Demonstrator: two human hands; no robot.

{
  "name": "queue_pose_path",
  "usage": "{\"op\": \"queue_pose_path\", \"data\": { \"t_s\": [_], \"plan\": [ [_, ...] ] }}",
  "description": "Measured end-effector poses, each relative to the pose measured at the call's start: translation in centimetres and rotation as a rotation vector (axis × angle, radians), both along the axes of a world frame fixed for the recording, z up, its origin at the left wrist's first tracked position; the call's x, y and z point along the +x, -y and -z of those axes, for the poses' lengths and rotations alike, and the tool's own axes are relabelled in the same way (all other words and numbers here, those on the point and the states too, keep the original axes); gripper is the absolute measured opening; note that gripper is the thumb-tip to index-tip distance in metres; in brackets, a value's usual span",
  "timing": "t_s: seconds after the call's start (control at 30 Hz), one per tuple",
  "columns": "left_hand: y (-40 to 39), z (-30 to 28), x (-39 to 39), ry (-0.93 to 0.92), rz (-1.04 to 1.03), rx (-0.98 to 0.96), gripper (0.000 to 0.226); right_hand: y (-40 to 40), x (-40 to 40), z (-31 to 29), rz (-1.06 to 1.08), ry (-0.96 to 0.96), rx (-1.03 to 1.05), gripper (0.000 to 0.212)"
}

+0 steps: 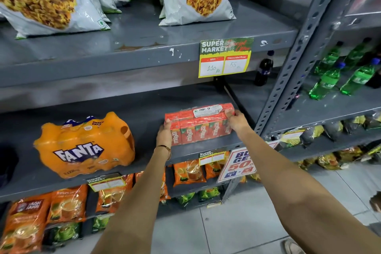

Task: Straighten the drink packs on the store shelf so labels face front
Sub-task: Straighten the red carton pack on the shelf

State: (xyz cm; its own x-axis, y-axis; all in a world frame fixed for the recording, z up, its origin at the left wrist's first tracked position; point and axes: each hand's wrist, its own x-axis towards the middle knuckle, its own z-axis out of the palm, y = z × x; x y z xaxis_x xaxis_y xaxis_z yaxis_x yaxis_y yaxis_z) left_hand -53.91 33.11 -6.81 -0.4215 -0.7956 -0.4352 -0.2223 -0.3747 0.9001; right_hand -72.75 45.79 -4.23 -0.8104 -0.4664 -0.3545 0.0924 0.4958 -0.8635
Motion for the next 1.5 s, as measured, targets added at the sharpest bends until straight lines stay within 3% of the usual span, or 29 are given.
{"op": "queue_pose_path", "data": {
  "t_s": [0.87, 1.07, 1.3, 1.5],
  "plan": [
    [-4.4, -0.3, 0.3, 0.100, -0.034, -0.131, 0.053, -3.5, 0.4, -0.1, -0.026, -0.094, 0.102, 0.051],
    [-4.7, -0.6, 0.4, 0.083, -0.046, -0.103, 0.052, -4.1, 0.8, -0.2, -0.020, -0.063, 0.043, 0.053],
    [-5.6, 0.2, 0.7, 0.130, -0.128, -0.124, 0.060, -4.7, 1.7, 0.4, 0.091, 0.142, -0.070, 0.061],
    [-5.5, 0.1, 0.6, 0.106, -0.084, -0.112, 0.058, -4.9, 1.5, 0.9, 0.088, 0.117, -0.085, 0.057]
  ]
}}
